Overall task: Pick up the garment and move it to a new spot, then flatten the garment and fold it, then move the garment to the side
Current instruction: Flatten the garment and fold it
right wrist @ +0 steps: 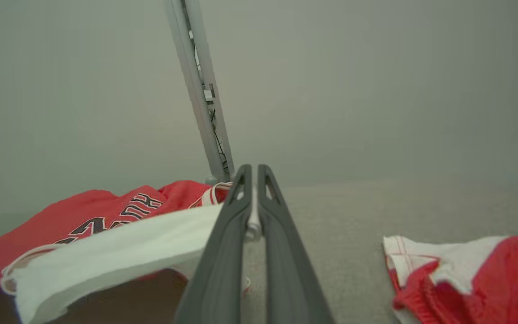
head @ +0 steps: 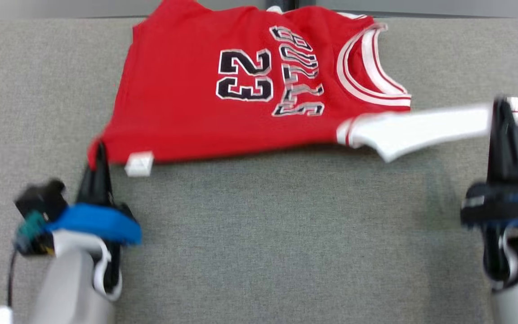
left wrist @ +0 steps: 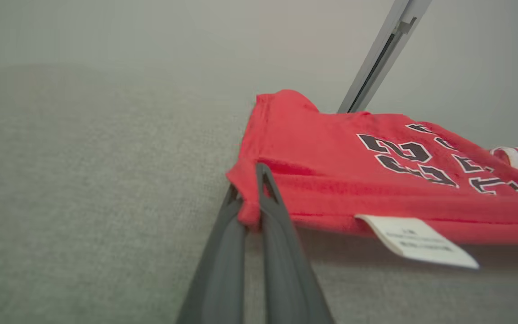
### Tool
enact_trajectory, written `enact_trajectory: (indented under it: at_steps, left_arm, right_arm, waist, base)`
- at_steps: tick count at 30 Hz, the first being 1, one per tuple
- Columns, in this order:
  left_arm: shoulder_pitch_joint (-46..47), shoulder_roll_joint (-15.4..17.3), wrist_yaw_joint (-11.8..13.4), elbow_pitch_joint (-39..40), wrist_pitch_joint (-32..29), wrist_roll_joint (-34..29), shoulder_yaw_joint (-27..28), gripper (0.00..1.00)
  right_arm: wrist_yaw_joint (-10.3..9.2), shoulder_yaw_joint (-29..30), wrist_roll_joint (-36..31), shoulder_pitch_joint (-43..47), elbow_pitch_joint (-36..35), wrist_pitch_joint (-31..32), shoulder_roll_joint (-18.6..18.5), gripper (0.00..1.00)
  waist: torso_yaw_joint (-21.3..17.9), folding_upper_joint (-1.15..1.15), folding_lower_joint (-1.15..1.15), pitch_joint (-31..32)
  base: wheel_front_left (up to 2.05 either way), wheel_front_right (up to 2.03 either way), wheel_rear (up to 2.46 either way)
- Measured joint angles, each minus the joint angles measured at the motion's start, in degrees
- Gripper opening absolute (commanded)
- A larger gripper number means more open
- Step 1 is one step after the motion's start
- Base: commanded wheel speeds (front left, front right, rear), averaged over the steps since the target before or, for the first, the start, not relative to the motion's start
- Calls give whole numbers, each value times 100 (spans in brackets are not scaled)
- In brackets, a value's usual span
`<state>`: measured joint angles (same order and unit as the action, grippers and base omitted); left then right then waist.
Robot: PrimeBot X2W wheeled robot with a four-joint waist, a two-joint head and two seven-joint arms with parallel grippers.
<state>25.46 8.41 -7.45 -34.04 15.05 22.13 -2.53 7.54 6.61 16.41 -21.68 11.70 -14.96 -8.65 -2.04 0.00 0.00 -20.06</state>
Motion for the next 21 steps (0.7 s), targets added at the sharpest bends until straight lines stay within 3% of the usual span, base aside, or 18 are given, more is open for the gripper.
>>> enact_trajectory:
  at_steps: [6,15,21]
  left_arm:
    - [-1117,-270,-10,197,-3,-52,186,0]
    - [-2242,-474,-12,345,-4,-222,478,0]
    - [-2832,-535,-14,408,-5,-257,510,0]
  right_arm:
    - [-1,56,244,1510,-18,-1,289,0]
    - [-1,-258,383,2687,85,-1,352,0]
    - [0,-116,360,3425,256,0,309,0]
  waist:
    - [-25,0,-1,302]
    - [-38,0,-2,912]
    - [27,0,-1,1206]
  base:
    - [0,0,0]
    - [0,0,0]
    - [0,0,0]
